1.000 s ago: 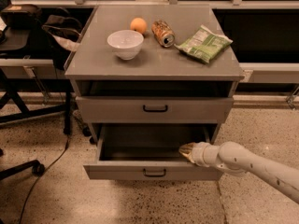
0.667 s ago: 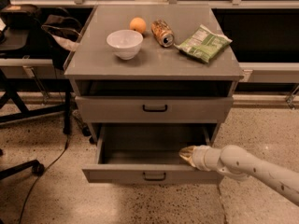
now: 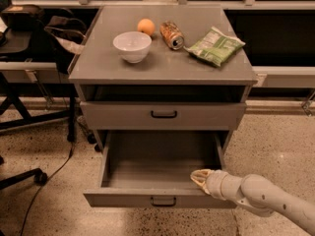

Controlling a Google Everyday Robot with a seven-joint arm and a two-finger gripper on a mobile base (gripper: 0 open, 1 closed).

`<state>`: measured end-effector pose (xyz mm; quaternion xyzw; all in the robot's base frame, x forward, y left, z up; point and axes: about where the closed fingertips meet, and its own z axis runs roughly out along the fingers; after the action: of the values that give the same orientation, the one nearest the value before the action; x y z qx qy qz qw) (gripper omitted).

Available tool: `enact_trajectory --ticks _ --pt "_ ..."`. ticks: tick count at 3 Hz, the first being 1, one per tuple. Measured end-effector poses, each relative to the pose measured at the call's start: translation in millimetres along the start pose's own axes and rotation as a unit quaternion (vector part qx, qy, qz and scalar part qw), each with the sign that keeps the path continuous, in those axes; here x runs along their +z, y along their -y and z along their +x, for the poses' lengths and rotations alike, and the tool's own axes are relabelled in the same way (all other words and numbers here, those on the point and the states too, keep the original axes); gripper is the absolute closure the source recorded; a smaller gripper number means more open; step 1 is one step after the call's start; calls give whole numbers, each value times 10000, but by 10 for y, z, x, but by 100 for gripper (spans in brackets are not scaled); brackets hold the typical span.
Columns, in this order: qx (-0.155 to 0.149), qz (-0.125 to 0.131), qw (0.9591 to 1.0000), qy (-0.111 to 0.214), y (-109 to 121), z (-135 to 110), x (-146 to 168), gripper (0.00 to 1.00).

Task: Open middle drawer

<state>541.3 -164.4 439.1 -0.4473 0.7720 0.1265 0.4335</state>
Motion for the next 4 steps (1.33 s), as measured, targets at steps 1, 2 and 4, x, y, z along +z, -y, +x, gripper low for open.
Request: enact_trajectory --ticks 1,2,4 --pt "0 0 10000 0 0 0 0 100" --pt "9 -84 10000 -3 -101 33 -13 100" --pt "121 -93 9999 28 -234 89 -91 100"
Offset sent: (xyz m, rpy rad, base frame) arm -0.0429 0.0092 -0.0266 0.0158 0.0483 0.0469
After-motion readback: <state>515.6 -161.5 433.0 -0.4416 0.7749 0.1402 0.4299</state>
